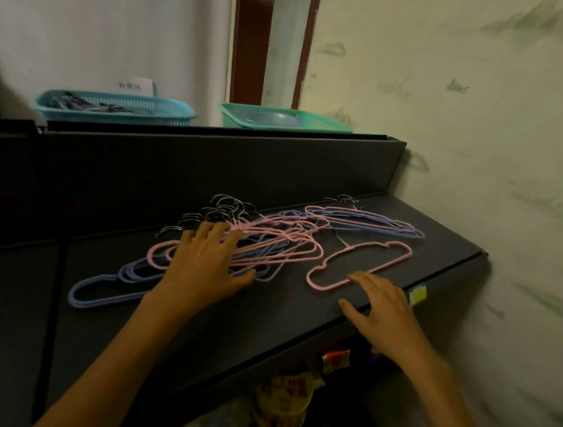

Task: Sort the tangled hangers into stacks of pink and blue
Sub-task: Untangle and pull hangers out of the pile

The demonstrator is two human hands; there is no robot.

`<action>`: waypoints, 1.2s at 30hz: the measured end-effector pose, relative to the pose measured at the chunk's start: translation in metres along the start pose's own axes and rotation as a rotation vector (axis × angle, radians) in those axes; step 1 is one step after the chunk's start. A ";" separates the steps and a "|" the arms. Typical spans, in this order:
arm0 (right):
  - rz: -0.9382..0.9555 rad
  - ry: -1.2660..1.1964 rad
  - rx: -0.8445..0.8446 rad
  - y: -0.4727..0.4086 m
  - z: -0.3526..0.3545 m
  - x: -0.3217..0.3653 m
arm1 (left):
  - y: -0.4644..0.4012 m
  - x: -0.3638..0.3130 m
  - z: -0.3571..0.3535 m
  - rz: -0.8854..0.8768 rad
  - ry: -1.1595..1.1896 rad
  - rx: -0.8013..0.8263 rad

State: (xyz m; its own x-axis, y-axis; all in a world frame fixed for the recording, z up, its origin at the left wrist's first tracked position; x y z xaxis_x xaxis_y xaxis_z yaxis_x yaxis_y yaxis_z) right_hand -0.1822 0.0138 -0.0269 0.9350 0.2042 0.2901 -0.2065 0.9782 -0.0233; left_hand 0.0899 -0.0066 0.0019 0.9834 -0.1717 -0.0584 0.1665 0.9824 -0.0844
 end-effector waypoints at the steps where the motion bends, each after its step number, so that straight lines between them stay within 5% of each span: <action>1: 0.015 -0.010 0.008 -0.011 0.001 -0.001 | -0.005 0.001 0.000 0.018 0.000 0.008; 11: 0.187 -0.046 0.061 -0.095 0.010 -0.027 | -0.030 -0.008 -0.014 0.153 -0.003 0.096; 23: 0.361 0.040 0.459 -0.143 0.006 -0.090 | -0.036 -0.021 -0.014 0.365 0.099 0.111; 36: 0.439 -0.017 0.461 -0.143 0.014 -0.085 | -0.035 -0.021 -0.015 0.384 0.026 0.157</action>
State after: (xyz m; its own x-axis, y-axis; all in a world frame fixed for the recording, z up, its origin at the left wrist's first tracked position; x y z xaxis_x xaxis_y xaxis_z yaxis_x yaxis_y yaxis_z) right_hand -0.2360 -0.1442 -0.0348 0.7311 0.5783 0.3620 -0.6760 0.6859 0.2694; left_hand 0.0625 -0.0382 -0.0084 0.9744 0.2094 -0.0815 -0.2010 0.9744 0.1008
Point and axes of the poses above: each hand's wrist, its own y-axis away from the middle knuckle, its own z-axis out of the back of the hand, x = y × z, the point moved 7 cm from there along -y, towards the middle knuckle, and after that the axes turned 12 degrees about x, right-handed, at the moved point
